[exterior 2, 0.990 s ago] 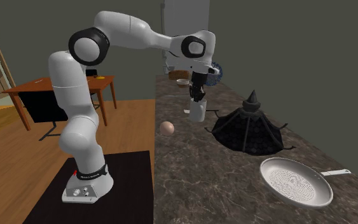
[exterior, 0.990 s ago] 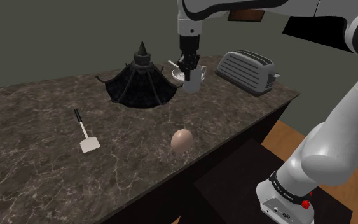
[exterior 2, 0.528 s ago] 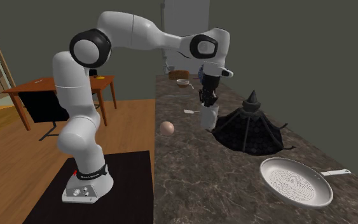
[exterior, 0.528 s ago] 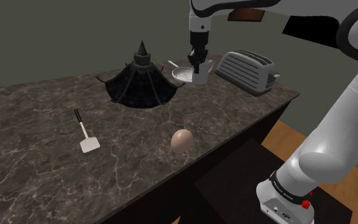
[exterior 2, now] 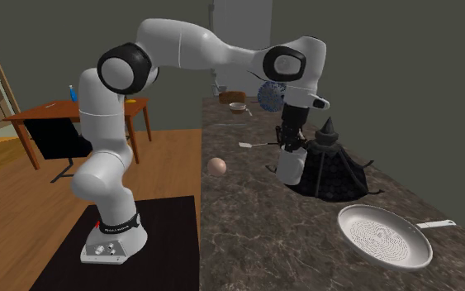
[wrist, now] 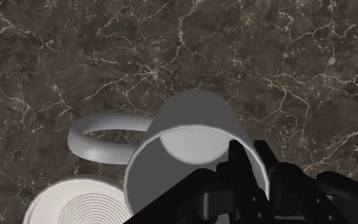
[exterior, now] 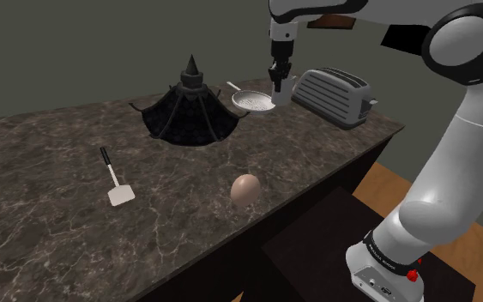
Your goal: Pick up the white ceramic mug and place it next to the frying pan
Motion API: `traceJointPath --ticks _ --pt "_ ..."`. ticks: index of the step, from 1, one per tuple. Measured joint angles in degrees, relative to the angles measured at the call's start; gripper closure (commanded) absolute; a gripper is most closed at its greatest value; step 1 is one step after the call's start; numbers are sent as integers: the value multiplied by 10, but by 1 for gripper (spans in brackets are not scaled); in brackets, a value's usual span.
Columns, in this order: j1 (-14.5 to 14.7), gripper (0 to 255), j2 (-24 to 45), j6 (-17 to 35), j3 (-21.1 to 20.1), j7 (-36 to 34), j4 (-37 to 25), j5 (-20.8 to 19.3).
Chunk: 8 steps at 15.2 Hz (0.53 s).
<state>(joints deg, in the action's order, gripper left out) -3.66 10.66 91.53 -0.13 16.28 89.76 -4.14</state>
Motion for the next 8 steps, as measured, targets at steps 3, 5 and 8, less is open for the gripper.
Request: traceJointPath --ticks 3,5,8 --pt "-22 255 32 -10 15 37 -44 -2" --pt "-36 255 52 -19 24 61 -76 -2" --pt "-56 255 89 -32 35 92 -128 -2"
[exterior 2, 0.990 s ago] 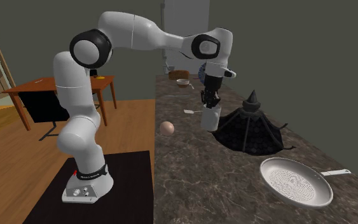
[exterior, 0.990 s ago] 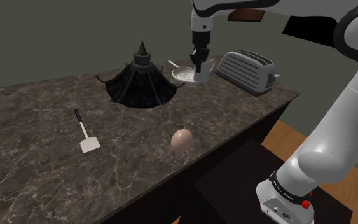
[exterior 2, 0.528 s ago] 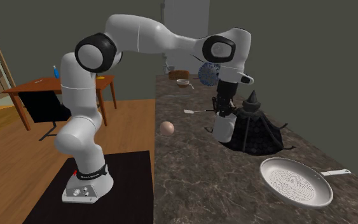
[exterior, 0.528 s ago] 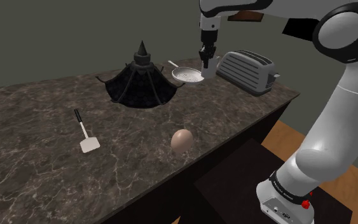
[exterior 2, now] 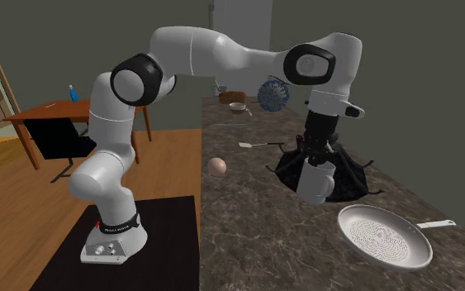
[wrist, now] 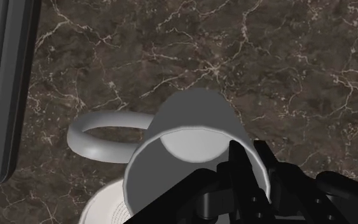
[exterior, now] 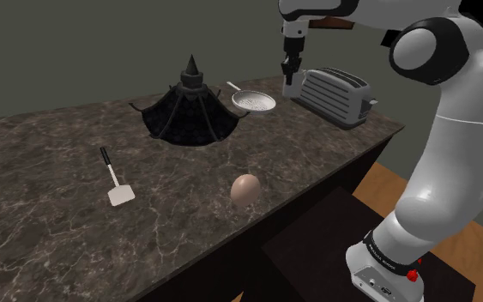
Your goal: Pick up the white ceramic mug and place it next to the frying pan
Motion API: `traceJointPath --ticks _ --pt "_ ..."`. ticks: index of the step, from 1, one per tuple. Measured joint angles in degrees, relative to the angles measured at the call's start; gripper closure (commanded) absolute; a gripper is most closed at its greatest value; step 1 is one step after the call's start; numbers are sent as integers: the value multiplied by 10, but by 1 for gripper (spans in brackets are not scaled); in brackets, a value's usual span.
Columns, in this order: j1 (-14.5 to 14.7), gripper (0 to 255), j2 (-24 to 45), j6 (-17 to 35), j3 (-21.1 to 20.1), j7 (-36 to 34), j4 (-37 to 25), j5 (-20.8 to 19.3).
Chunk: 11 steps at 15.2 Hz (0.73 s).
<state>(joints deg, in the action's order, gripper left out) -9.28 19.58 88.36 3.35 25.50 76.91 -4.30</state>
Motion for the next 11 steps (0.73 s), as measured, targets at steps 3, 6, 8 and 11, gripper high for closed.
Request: traceJointPath --ticks 3,6,8,11 --pt "-25 255 60 -25 11 36 -88 3" --pt "-43 255 100 -35 17 59 -140 5" --pt "-45 255 99 -23 17 61 -127 5" --pt "-45 255 94 4 17 59 -94 5"
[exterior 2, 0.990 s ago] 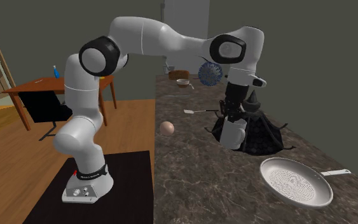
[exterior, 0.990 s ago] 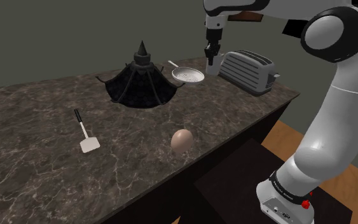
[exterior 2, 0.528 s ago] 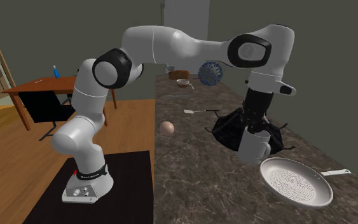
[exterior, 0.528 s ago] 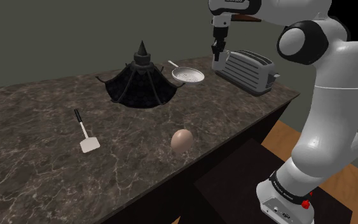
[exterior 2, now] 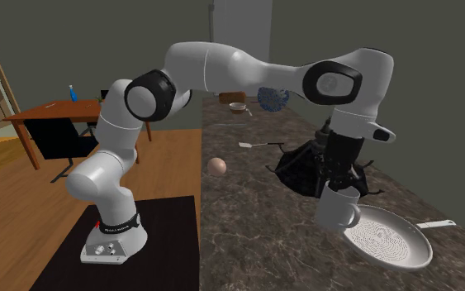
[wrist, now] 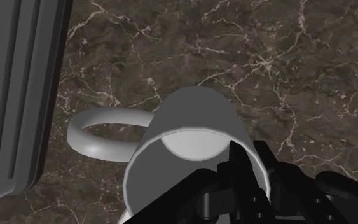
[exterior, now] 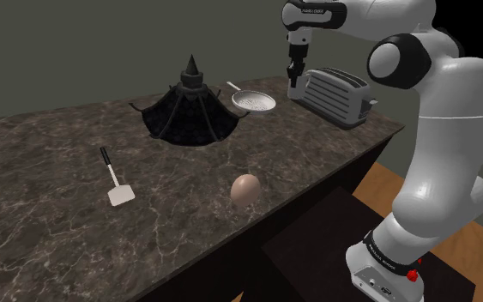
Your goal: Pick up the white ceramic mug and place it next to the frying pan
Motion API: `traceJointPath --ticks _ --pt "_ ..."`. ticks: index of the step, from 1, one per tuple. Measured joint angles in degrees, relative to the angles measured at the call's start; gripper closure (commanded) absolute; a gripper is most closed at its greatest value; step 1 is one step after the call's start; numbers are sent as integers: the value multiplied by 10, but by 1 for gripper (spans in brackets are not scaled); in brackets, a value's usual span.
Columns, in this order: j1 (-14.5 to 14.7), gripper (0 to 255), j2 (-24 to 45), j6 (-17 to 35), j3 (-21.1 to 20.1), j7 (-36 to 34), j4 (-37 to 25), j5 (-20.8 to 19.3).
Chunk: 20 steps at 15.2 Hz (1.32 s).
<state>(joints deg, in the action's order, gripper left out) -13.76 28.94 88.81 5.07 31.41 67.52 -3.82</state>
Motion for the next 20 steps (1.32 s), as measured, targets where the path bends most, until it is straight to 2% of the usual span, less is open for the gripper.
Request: traceJointPath --ticks 8,20 --pt "0 255 -7 67 0 -5 74 -1" --pt "1 255 7 149 -1 -13 142 -1"
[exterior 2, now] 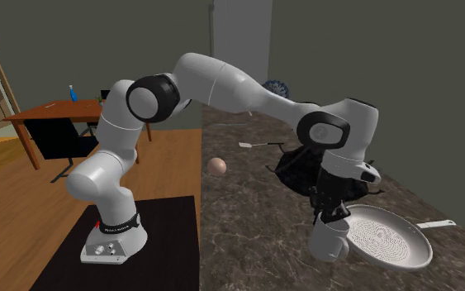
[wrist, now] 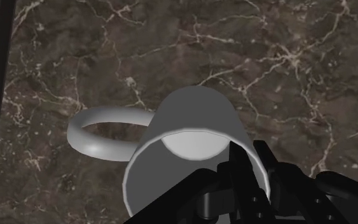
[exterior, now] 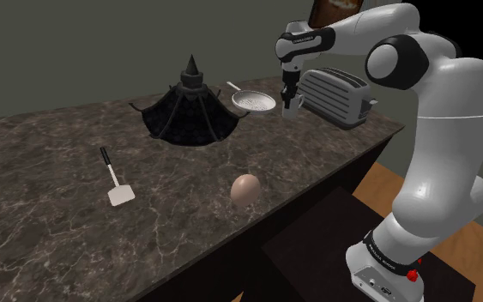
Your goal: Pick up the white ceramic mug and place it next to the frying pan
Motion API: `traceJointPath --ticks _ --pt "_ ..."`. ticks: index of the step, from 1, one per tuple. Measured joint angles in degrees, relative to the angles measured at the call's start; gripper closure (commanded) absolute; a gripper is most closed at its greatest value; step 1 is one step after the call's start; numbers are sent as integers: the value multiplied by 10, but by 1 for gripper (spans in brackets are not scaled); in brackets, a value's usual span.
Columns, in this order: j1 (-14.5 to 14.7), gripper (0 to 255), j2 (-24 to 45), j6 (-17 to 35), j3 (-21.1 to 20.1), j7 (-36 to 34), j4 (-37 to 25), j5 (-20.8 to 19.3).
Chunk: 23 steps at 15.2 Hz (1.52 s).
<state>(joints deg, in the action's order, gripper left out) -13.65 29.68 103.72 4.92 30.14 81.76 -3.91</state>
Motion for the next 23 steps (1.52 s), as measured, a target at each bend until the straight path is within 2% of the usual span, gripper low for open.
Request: traceJointPath --ticks 4,11,12,18,23 --pt "0 255 8 29 0 -2 20 0" --pt "-1 255 11 35 0 -2 23 0" --pt "-1 0 11 35 0 -2 23 0" --pt "-1 0 11 35 0 -2 23 0" --pt "2 0 8 -26 -1 -2 -34 1"
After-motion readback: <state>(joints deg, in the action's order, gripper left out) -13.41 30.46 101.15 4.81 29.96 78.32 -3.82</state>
